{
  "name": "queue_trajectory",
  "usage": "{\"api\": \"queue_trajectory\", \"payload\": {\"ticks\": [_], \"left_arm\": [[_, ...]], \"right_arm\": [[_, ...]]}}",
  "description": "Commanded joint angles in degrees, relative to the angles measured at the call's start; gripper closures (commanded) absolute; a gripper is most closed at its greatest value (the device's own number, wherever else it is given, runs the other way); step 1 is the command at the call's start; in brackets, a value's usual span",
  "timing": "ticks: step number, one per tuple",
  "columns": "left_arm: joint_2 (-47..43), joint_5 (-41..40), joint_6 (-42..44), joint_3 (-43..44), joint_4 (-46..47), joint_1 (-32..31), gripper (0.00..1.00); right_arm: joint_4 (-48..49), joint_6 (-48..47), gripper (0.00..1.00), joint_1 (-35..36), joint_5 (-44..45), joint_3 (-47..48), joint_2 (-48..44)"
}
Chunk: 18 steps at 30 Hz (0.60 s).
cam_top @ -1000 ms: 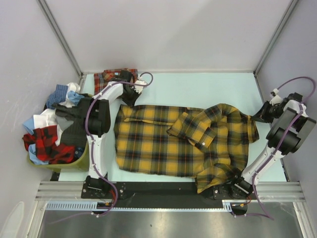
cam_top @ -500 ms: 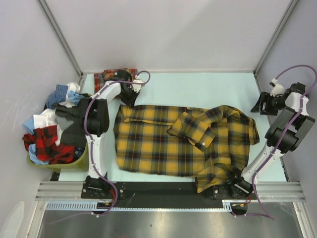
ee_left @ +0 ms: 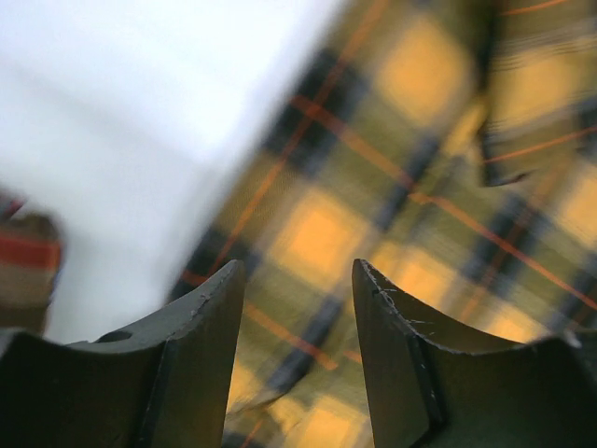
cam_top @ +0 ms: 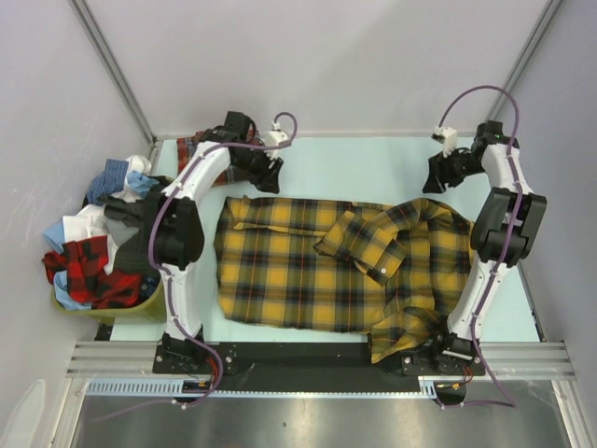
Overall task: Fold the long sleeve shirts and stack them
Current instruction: Fold the shirt
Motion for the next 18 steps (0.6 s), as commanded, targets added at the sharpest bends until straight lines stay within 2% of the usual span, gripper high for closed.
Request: {"api": "queue_trajectory", "payload": {"ticks": [1,5,7,8,9,11,12,14,18], "left_arm": [[-4.4,6.2,3.2,-1.3,-3.2,-4.7,0.44],[-4.9,6.0,4.0,-2.8,-3.2,-5.7,0.44],[-4.8,5.6,4.1,-3.0,-3.2,-5.7,0.44],[-4.8,5.6,4.3,-3.1,-3.2,-5.7,0.45],[-5.0,5.4,4.3,-3.5,-3.2,-5.7,0.45],[-5.2,5.5,4.5,-3.8,-3.2,-5.7,0.47],[-5.3,6.1,4.5,-4.2,-3.2,-5.7,0.48],[-5.5,6.5,4.6,-4.6,-3.2,-5.7,0.50],[-5.8,7.2,4.9,-5.9,-2.8,-5.9,0.53]], "right_arm": [[-8.8,-10.9,0.34,1.0,0.4,2.0,2.4],[-7.4,-12.7,0.34,2.2,4.4,-0.8,2.3],[-7.2,-13.2,0.43,2.2,5.2,-1.5,2.2],[-7.5,-13.4,0.50,2.0,5.4,-1.4,2.0],[-7.9,-13.6,0.64,1.3,5.2,-1.4,1.2],[-9.6,-14.3,0.74,0.3,4.5,-1.2,0.1],[-10.5,-14.8,0.88,-0.2,4.3,-1.2,-0.5],[-13.1,-16.1,1.00,-1.8,3.2,-1.7,-2.8],[-15.2,-17.8,1.00,-4.7,2.9,-5.7,-7.5]]}}
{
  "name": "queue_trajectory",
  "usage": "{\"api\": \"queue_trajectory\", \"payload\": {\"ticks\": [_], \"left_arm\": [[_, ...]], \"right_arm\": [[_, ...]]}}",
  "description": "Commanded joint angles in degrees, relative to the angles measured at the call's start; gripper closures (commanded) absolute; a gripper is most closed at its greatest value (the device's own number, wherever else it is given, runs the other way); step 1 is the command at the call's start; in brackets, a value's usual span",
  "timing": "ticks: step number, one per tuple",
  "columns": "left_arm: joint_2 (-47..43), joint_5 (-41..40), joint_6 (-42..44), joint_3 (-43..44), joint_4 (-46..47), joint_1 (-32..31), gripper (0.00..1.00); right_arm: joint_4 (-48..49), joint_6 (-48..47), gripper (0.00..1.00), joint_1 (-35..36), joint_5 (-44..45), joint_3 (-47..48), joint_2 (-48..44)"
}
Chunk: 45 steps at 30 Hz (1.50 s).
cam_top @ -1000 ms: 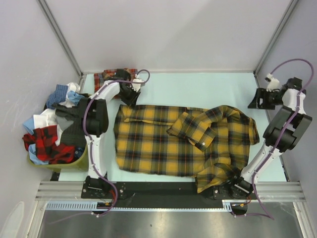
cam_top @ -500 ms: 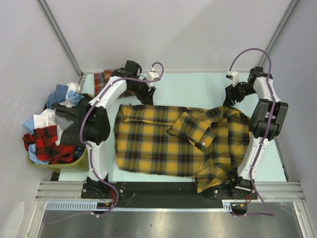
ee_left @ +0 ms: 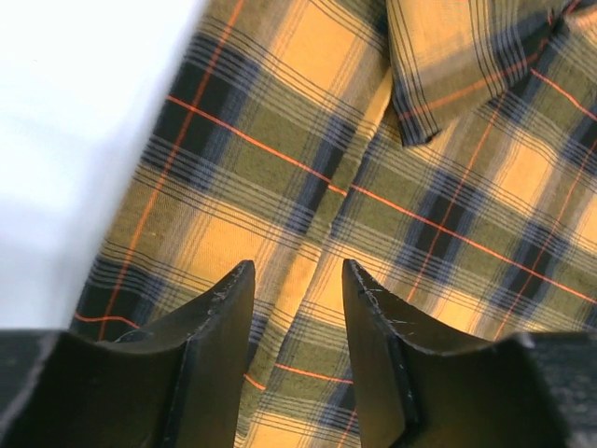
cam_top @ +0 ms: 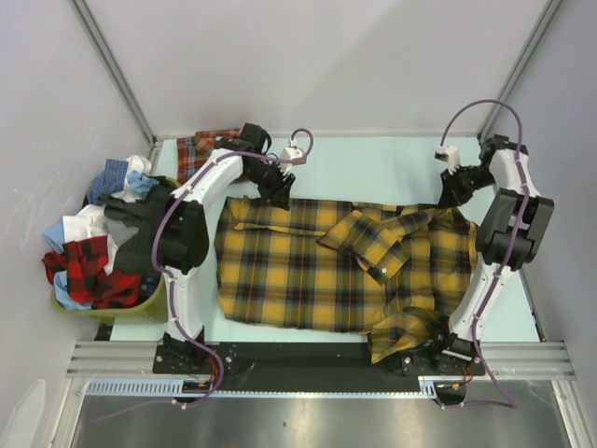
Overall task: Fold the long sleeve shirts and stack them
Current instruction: Fold the shirt
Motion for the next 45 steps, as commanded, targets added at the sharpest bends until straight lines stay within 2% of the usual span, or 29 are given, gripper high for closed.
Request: {"api": "queue_trajectory", "payload": {"ticks": [1,8,11,13,14,18,20,22,24,26,30,33,38,41,42,43,45], "left_arm": [[-4.2,3.4,2.1,-1.2,0.4,-0.2,0.54],[-5.9,3.3,3.6,-5.0,1.5,-2.0,0.60],[-7.8,2.6,3.3,-8.3,3.8,-3.2,0.57],[-8.6,1.8,3.6,-10.0,5.3,-4.5,0.52],[-8.9,1.7,4.2,-11.3,5.5,-4.9,0.51],[-11.9,1.9,0.9,-16.1,9.8,-6.5,0.49],[-13.2,1.6,-1.4,-19.8,12.5,-7.2,0.48],[-15.5,-2.0,-2.7,-22.5,17.5,-9.9,0.46],[-17.1,-5.7,-4.6,-25.8,23.1,-12.7,0.45],[-18.6,-7.4,-7.0,-28.3,27.4,-14.6,0.42],[-17.0,-14.6,-9.9,-26.9,37.4,-23.4,0.38],[-12.8,-20.6,-13.1,-22.7,41.5,-29.5,0.38],[-6.7,-20.2,-18.5,-16.3,44.5,-35.7,0.37],[-4.9,-24.2,-18.9,-15.8,48.2,-40.9,0.34],[-3.4,-25.5,-19.1,-15.7,49.0,-41.8,0.22],[-2.7,-27.1,-19.4,-14.4,49.5,-42.5,0.21],[-0.2,-32.0,-19.8,-13.7,51.3,-44.1,0.09]], "right_arm": [[-4.1,-4.3,1.00,-3.9,-0.6,-3.6,-9.1],[-6.5,-7.3,1.00,-3.6,-0.7,-17.1,-16.1],[-5.0,-4.8,0.99,-2.5,-1.1,-24.5,-19.0],[-1.8,0.3,0.85,-2.6,1.6,-27.4,-18.7],[-0.1,2.4,0.79,-4.2,2.5,-27.5,-17.6],[5.6,10.9,0.72,-10.9,4.1,-19.8,-10.7],[5.4,14.5,0.69,-12.3,4.5,-12.1,-7.9],[5.5,15.8,0.64,-13.2,3.1,-7.4,-6.0],[6.5,16.6,0.54,-13.0,2.1,-6.9,-6.7],[7.4,16.9,0.48,-12.1,2.2,-8.2,-8.9],[5.8,19.1,0.49,-11.8,-0.7,-10.2,-11.8],[3.8,21.9,0.49,-11.9,-5.6,-13.5,-14.4],[5.2,25.5,0.45,-9.6,-12.3,-21.8,-22.4],[7.7,30.1,0.44,-8.5,-14.2,-26.1,-24.7],[8.7,31.3,0.44,-8.4,-14.3,-27.6,-25.0],[9.9,32.6,0.44,-8.3,-14.1,-27.9,-25.4],[10.9,33.5,0.44,-8.3,-13.1,-28.4,-25.7]]}}
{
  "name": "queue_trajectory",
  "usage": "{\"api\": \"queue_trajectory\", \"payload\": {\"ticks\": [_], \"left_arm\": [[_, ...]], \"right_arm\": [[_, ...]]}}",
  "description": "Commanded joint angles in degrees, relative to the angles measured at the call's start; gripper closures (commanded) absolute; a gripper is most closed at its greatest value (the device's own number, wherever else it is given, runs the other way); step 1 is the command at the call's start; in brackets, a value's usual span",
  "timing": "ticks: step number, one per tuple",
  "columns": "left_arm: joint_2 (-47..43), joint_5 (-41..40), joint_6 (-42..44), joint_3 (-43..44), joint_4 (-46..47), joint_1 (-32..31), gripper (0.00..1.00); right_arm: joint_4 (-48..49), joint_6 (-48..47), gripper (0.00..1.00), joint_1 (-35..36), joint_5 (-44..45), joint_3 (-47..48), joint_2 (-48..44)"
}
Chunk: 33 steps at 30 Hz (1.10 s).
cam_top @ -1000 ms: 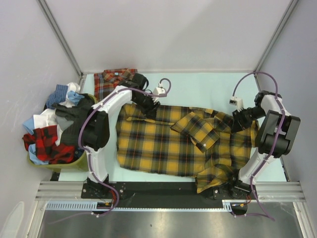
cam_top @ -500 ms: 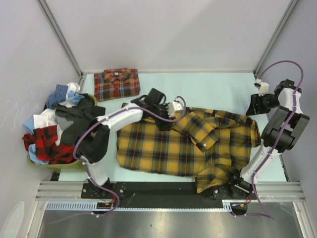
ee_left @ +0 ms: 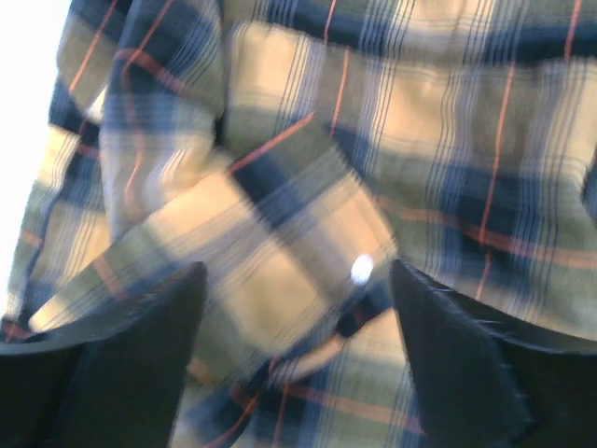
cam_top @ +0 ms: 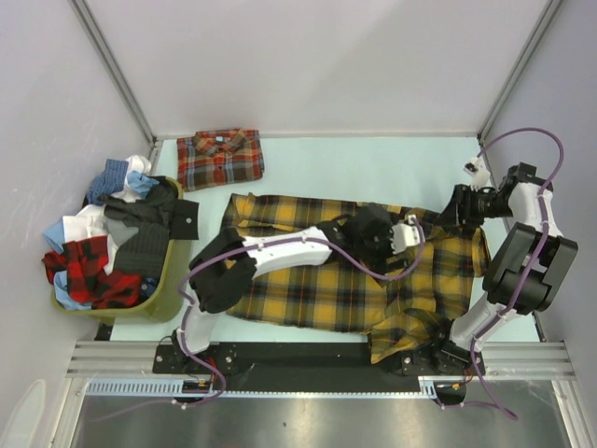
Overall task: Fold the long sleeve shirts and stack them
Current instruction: Fold the shirt
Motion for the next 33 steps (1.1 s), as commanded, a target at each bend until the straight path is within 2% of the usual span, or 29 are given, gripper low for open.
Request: {"api": "queue_trajectory", "payload": {"ticks": [1,4,7,13,16,17,19,20,23,26,29,33], "left_arm": [[4.3,-10.2,-3.1,3.8,7.9,-3.1,0.07],[6.3,-14.4,-2.7,2.8,13.2,-4.4,0.09],[8.4,-19.8,-2.2,2.2,16.3,-5.8,0.14],[9.8,-24.8,-1.5,1.5,16.5,-5.7,0.27],[8.0,-20.6,-2.5,2.8,12.8,-5.1,0.40],[7.3,-19.3,-2.8,3.0,12.0,-5.0,0.49],[5.6,-15.0,-2.9,2.6,10.4,-4.7,0.60],[4.2,-12.9,-2.9,2.3,10.0,-4.5,0.72],[3.3,-9.3,-3.8,3.3,6.3,-3.6,0.88],[1.6,-5.4,-5.7,2.7,5.2,-1.5,0.90],[0.6,-0.6,-6.3,0.0,6.7,0.7,0.90],[0.0,5.6,-7.5,0.0,6.9,3.2,0.83]], "right_arm": [[4.3,6.1,0.44,0.0,-1.9,-1.1,-1.9],[4.7,7.3,0.44,-0.5,-2.1,-1.1,-1.5],[4.8,7.2,0.43,-0.6,-1.8,-1.0,-1.8],[2.5,4.5,0.43,-1.5,-0.3,-0.2,-2.5],[1.7,3.1,0.43,-1.8,0.4,0.6,-1.5],[1.6,2.9,0.43,-1.9,0.4,1.2,-1.1],[1.3,2.3,0.43,-2.2,0.0,1.9,-0.3],[1.1,2.0,0.42,-2.2,0.0,2.1,-0.3],[-1.5,-0.5,0.43,-1.7,-2.4,2.5,-0.3],[-5.7,-3.0,0.40,0.6,-5.2,0.0,-1.1],[-2.9,-1.9,0.37,4.0,-6.2,-5.8,-2.7],[0.4,1.6,0.30,8.0,-9.0,-9.8,-3.7]]}}
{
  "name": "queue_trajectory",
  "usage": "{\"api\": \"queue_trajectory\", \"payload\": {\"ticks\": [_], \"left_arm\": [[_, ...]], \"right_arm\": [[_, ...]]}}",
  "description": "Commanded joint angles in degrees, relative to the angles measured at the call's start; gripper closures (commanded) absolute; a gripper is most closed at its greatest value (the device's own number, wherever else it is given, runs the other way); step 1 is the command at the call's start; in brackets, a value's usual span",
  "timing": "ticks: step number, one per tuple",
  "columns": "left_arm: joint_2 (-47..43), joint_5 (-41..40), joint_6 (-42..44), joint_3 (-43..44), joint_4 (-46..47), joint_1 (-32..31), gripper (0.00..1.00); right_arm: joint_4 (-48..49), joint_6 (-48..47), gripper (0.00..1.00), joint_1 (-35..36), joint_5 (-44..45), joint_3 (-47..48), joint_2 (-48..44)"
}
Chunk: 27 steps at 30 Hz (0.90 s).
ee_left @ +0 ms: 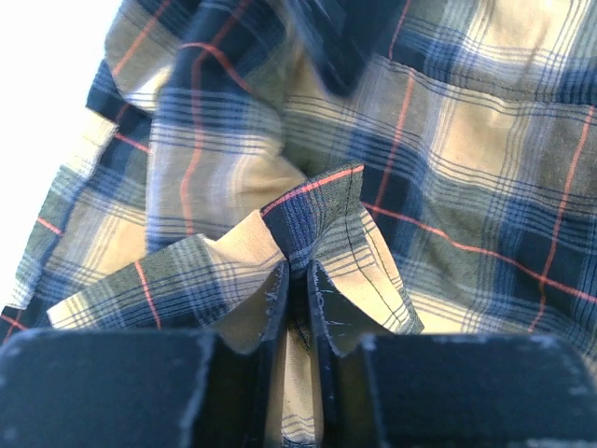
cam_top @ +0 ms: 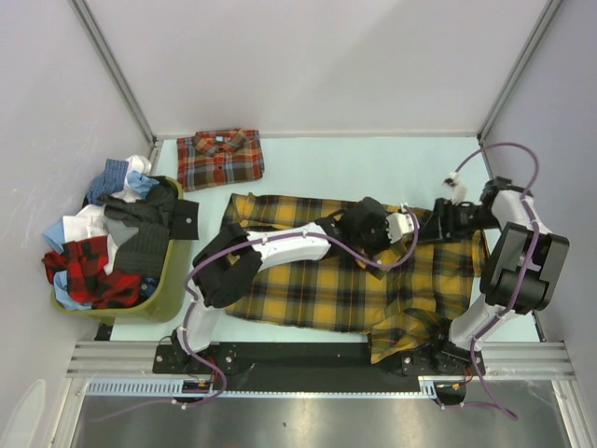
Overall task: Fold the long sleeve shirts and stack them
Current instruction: Fold the shirt
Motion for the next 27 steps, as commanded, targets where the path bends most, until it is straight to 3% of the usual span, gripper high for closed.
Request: {"api": "queue_trajectory", "payload": {"ticks": [1,5,14,16,17,18,19,20,21,22,24,25,27], "left_arm": [[-3.8,9.4,-2.9,-0.3,0.7,2.6,0.82],[-3.8,10.6,-2.3,-0.3,0.8,2.8,0.81],[-4.5,15.1,-3.7,-0.9,2.0,4.1,0.81],[-4.8,15.3,-3.7,-1.0,2.1,4.4,0.81],[-4.9,15.3,-3.9,-1.1,2.1,4.6,0.81],[-4.9,15.3,-4.1,-1.2,2.1,5.0,0.79],[-5.1,15.7,-4.4,-1.3,2.0,5.3,0.73],[-5.5,15.6,-5.4,-1.5,1.9,5.7,0.68],[-6.7,15.3,-6.0,-1.7,1.8,6.9,0.61],[-7.7,14.6,-7.0,-2.1,1.7,7.6,0.47],[-12.4,11.7,-8.6,-4.8,2.8,9.6,0.36],[-14.0,10.4,-8.5,-6.0,2.9,9.9,0.27],[-17.3,6.7,-6.1,-9.1,6.1,9.7,0.19]], "right_arm": [[1.8,2.7,0.29,4.1,-5.4,-2.4,-2.6],[1.4,3.9,0.23,6.6,-7.3,-2.8,-2.6],[7.7,6.8,0.30,9.9,-6.9,-6.3,-2.9],[8.8,8.2,0.39,10.7,-7.3,-6.3,-3.3],[8.9,8.4,0.59,10.8,-7.7,-6.2,-3.3],[8.7,9.0,0.71,10.7,-9.3,-5.7,-3.3],[8.4,9.6,0.82,10.7,-10.2,-5.5,-3.3],[8.5,10.4,1.00,10.3,-11.5,-5.4,-3.9],[9.1,12.0,1.00,10.0,-14.3,-5.5,-4.5],[10.4,17.1,1.00,9.7,-15.5,-6.3,-5.0],[19.2,26.0,1.00,9.1,-17.3,-8.4,-7.6],[23.6,37.3,1.00,9.0,-17.3,-11.3,-8.8],[40.5,49.4,1.00,9.0,-15.5,-15.6,-12.6]]}}
